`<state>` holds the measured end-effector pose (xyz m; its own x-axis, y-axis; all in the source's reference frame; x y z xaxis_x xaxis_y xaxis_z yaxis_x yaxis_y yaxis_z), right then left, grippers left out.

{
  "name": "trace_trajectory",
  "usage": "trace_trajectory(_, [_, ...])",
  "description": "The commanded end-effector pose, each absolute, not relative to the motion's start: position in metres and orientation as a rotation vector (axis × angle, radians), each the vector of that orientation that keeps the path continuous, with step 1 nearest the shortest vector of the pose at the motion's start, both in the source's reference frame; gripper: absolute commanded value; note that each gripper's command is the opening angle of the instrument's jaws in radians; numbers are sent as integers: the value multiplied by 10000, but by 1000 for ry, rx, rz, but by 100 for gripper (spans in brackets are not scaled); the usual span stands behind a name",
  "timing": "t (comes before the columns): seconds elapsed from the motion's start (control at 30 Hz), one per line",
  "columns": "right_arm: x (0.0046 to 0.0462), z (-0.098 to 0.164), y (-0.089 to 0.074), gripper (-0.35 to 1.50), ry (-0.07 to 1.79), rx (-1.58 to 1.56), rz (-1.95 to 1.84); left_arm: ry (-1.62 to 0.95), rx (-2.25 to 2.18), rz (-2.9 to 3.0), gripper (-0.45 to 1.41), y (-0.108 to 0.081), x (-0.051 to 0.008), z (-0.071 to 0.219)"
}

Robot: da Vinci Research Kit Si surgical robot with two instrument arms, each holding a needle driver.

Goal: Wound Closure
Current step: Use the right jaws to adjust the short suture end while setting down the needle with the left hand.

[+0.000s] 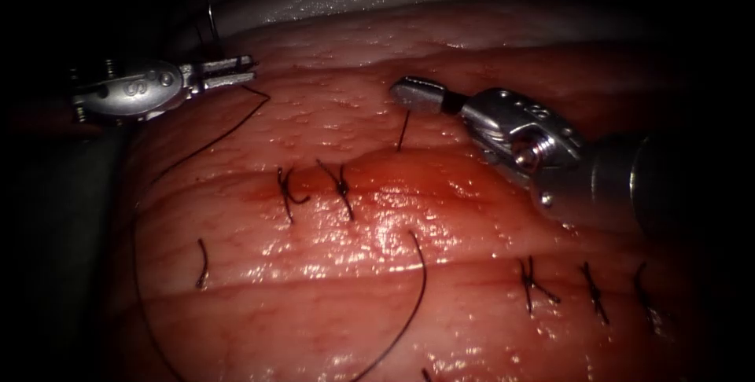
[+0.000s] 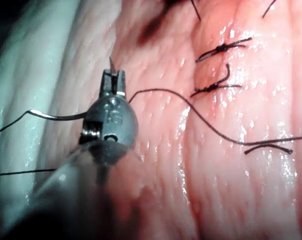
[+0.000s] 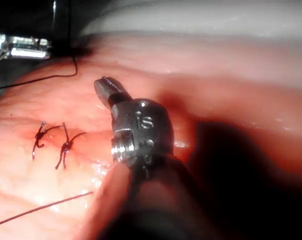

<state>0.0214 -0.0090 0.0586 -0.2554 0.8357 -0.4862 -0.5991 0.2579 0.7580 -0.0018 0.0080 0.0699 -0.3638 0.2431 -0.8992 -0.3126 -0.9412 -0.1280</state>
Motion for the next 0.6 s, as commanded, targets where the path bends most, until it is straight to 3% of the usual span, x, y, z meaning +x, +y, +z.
trace_trajectory(0.03, [223, 592, -89, -35, 1207, 268, 1390, 83, -1525, 2347, -45, 84, -26, 706])
trace_trajectory(0.6, [221, 588, -85, -35, 1220, 281, 1419, -81, -1415, 2418, -45, 91, -82, 767])
